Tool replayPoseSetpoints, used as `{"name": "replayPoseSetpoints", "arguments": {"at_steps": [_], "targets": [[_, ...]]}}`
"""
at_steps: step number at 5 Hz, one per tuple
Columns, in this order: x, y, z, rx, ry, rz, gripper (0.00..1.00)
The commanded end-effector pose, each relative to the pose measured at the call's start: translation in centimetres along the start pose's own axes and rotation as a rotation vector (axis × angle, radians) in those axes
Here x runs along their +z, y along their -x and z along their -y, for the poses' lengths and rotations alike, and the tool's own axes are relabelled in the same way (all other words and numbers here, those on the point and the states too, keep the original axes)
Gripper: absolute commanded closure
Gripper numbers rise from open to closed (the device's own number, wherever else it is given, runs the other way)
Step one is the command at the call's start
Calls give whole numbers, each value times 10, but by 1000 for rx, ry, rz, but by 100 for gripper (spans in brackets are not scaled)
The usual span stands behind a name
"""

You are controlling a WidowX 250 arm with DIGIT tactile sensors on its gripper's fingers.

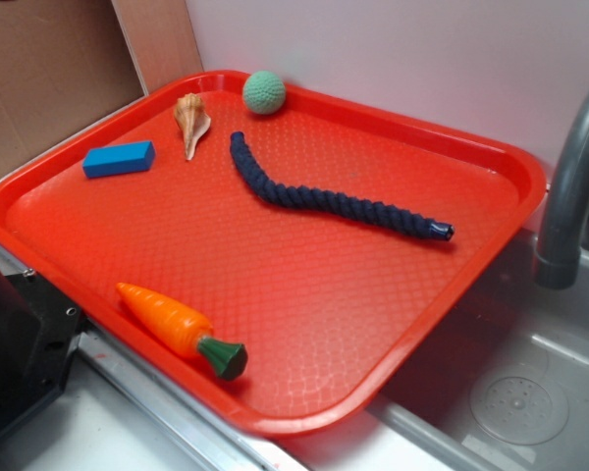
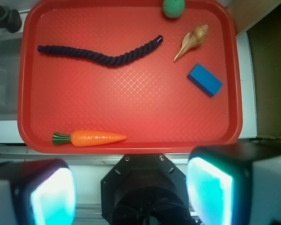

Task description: Grab the shell.

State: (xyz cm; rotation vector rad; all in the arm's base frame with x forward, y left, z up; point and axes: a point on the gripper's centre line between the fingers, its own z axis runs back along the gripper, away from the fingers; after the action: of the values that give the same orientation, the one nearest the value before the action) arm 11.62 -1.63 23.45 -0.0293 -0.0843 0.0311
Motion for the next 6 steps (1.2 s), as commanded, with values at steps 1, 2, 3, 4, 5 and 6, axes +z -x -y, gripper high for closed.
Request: {"name": "replayPoseSetpoints", "arguments": {"at_steps": [1, 2, 3, 4, 5, 6], "targets": [[0, 0, 0, 0, 0, 0, 0], [-7, -12, -17, 175, 36, 31, 0], [-18, -18, -30, 354, 23, 100, 0], [-34, -29, -43, 493, -1, 132, 0], [-60, -48, -65, 583, -2, 216, 0], [-88, -69, -84, 631, -12, 263, 0]]}}
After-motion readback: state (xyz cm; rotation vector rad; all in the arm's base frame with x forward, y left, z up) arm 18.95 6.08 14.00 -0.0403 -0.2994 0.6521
